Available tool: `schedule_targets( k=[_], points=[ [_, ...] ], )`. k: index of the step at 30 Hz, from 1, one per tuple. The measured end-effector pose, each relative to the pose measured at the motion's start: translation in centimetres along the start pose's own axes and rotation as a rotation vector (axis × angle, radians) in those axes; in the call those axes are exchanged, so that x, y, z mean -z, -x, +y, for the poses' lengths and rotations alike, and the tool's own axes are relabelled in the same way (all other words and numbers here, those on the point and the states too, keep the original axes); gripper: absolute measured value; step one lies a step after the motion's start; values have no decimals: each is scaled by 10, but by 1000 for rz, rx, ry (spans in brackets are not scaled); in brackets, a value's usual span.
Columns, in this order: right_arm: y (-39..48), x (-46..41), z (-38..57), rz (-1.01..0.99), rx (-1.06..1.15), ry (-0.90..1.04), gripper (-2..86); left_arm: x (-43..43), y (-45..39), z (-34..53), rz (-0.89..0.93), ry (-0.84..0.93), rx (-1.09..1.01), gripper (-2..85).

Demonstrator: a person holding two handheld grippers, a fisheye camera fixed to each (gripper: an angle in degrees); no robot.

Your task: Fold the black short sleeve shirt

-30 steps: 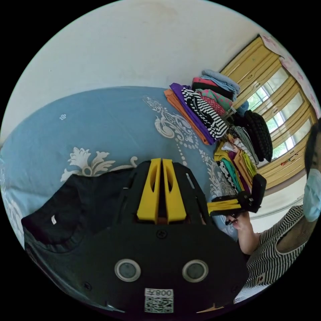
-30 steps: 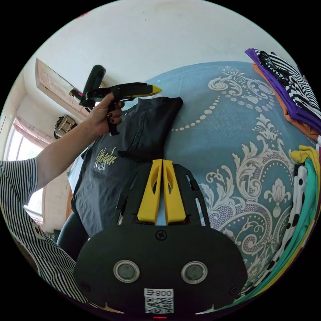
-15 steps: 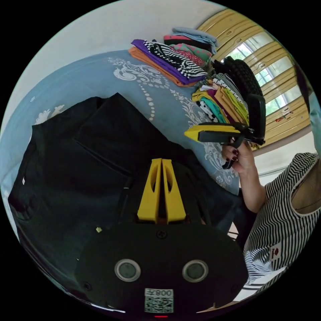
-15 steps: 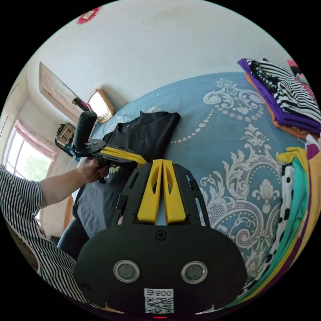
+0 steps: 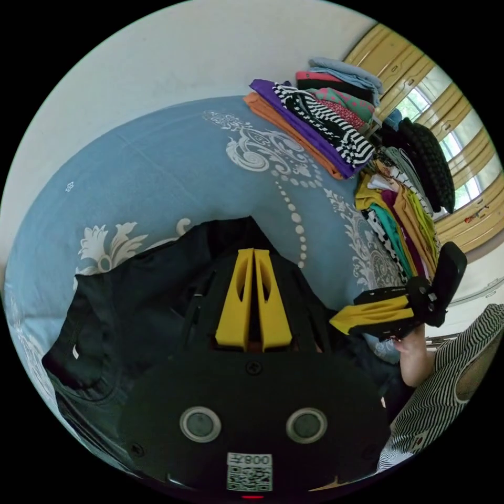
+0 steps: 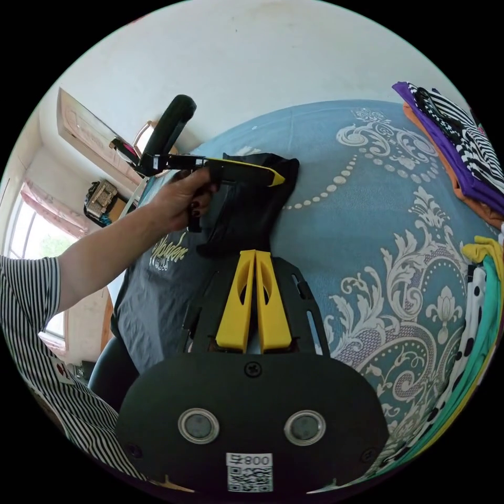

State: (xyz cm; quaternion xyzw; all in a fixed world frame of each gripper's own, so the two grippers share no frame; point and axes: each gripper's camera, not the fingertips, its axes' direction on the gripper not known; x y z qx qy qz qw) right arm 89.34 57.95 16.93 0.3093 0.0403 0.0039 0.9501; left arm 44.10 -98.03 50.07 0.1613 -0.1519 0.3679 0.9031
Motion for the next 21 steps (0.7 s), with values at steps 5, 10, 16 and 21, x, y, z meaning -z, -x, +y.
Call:
schedule_targets(
  k=[5, 10, 16, 21],
  points=[
    [7, 5, -4, -8, -8, -5, 0, 46, -20, 34, -10, -54, -13, 1],
    [19, 11, -10, -14, -19, -10, 0, 93, -53, 106, 155, -51, -80, 1],
    [40, 18, -20, 5, -14, -9, 0, 129, -58, 160, 145, 4, -32, 1],
    [61, 24, -30, 21, -14, -11, 0, 170, -61, 190, 125, 31, -42, 1]
  ],
)
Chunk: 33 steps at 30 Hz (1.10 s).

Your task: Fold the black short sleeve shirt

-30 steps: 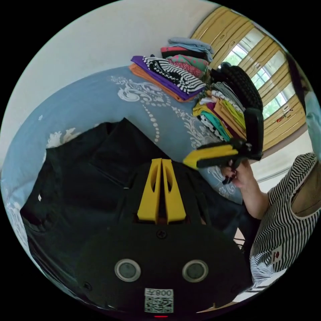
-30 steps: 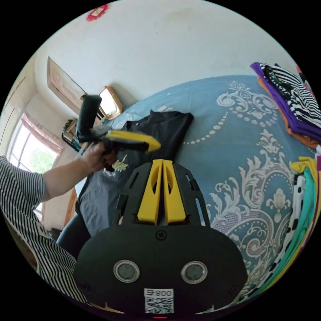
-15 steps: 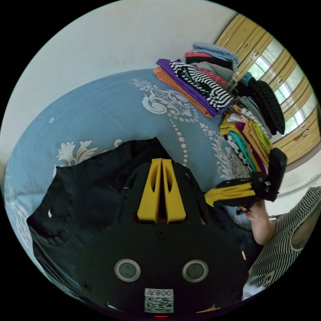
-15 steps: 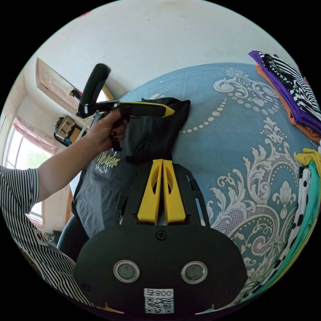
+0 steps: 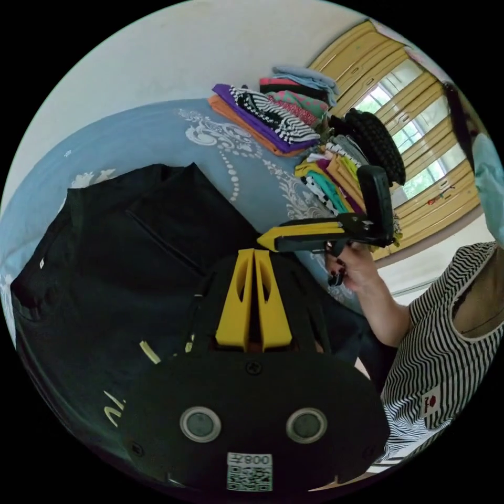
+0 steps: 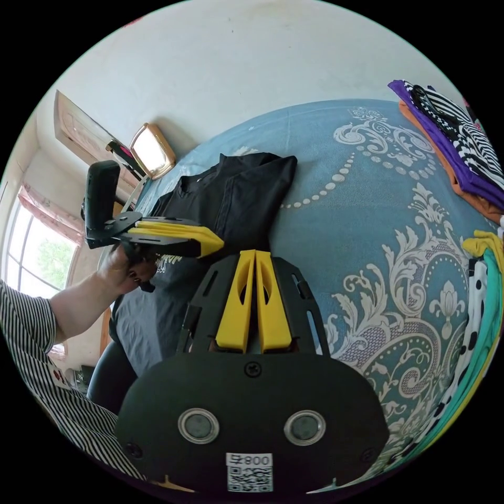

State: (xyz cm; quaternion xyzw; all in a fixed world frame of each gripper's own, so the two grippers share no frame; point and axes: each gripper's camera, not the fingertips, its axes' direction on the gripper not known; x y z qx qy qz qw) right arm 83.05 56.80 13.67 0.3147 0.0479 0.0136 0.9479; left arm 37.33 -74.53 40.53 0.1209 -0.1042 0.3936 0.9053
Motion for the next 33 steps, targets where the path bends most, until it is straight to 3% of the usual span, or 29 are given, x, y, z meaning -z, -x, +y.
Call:
schedule_targets(
  k=[8, 14, 17, 20, 25, 28, 33],
  points=[
    [49, 11, -18, 96, 55, -8, 1, 94, -16, 71, -57, -97, 53, 1],
    [91, 22, -37, 193, 94, -7, 0, 205, -14, 188, -68, -228, 257, 2],
    [92, 33, -50, 98, 52, -3, 0, 267, 2, 269, -99, -299, 432, 2],
    [72, 52, -61, -131, -119, 1, 0, 333, 25, 360, -139, -417, 667, 3],
    [59, 108, -57, -312, -369, -188, -1, 439, 71, 534, -89, -764, 1128, 10],
    [86, 128, -66, -303, -386, -202, -1, 480, 90, 606, -60, -905, 1243, 23],
    [166, 121, -105, -302, -321, -98, -1, 521, 123, 681, 29, -980, 1337, 69]
  ],
)
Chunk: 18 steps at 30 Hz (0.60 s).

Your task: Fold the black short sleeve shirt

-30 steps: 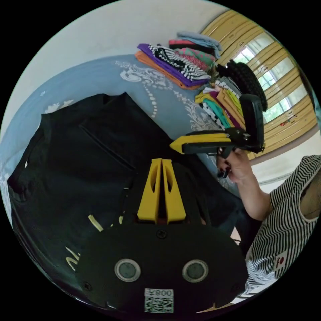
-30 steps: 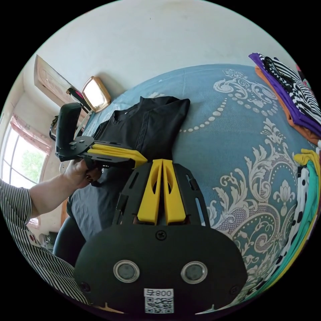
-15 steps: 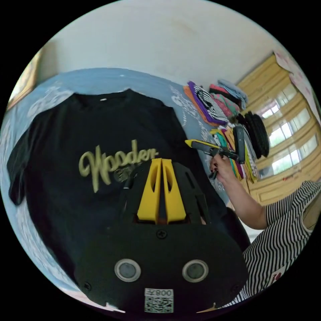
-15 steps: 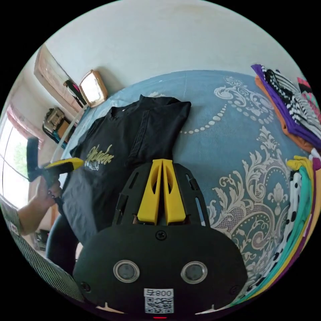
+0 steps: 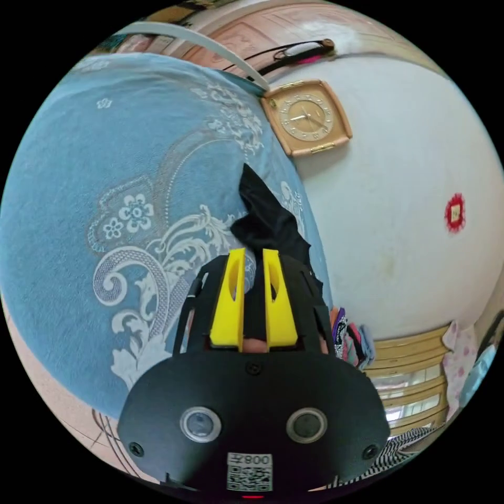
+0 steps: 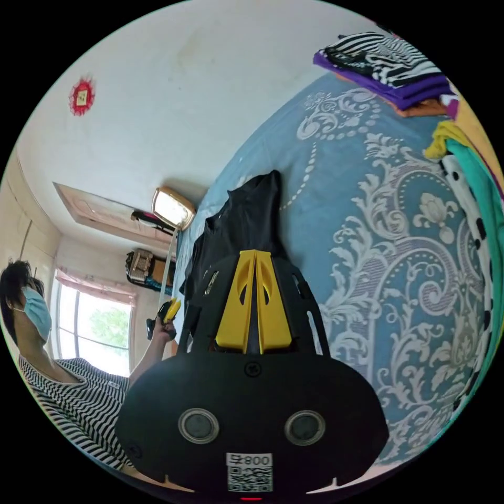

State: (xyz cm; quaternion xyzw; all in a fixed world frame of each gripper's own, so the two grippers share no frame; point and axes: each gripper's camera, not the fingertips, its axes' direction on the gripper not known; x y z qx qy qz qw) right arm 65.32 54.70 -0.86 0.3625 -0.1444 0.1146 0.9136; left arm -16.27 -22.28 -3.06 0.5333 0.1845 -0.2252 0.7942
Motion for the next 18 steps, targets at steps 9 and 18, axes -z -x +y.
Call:
schedule_targets(
  k=[9, 18],
  points=[
    [196, -129, -50, -65, 235, 227, 1, 75, 35, -62, 123, -58, 73, 51],
    [448, -306, -98, -47, 659, 496, 26, 153, 52, -93, 242, -153, 47, 12]
  ],
)
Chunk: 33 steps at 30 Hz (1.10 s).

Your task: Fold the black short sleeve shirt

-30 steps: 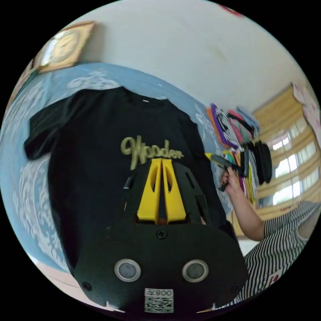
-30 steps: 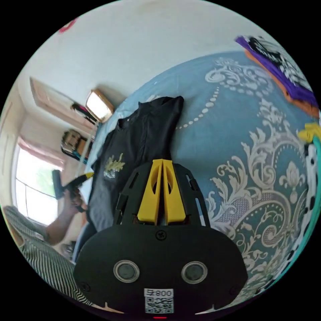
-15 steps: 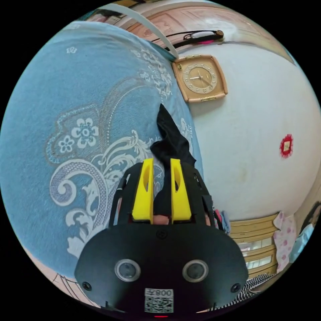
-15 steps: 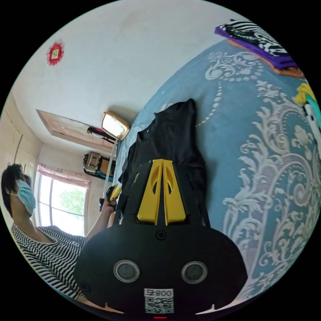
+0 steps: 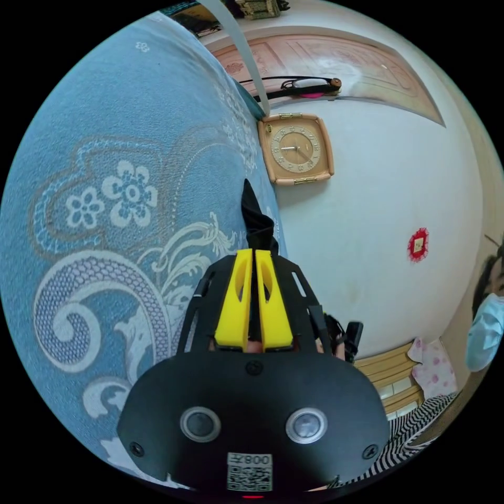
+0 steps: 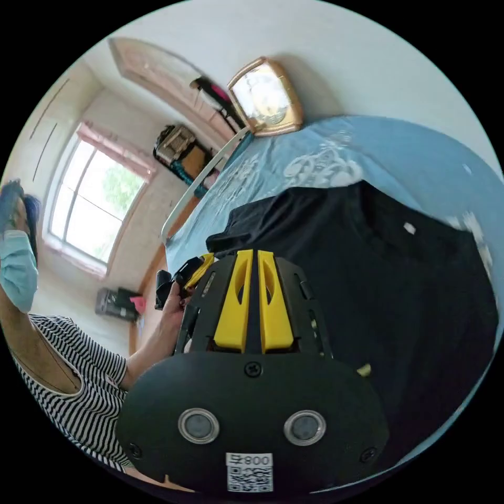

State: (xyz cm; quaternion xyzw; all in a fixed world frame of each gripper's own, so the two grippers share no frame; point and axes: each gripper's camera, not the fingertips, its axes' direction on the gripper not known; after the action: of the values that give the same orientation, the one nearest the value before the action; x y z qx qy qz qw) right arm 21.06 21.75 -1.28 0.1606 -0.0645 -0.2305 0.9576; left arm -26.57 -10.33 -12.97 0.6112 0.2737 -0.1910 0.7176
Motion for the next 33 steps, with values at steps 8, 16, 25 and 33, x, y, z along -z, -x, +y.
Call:
schedule_targets(
  k=[8, 16, 25, 33],
  points=[
    [121, -107, -188, 76, 235, 230, 59, 41, -18, -30, -5, 6, -17, 9],
    [220, -179, -291, 285, 338, 393, 69, 65, -46, -51, -30, 31, -90, 8],
    [269, -189, -344, 416, 367, 432, 51, 69, -80, -54, -41, 41, -167, 8],
    [275, -167, -374, 409, 373, 413, 18, 58, -105, -47, -42, 51, -216, 8]
  ],
)
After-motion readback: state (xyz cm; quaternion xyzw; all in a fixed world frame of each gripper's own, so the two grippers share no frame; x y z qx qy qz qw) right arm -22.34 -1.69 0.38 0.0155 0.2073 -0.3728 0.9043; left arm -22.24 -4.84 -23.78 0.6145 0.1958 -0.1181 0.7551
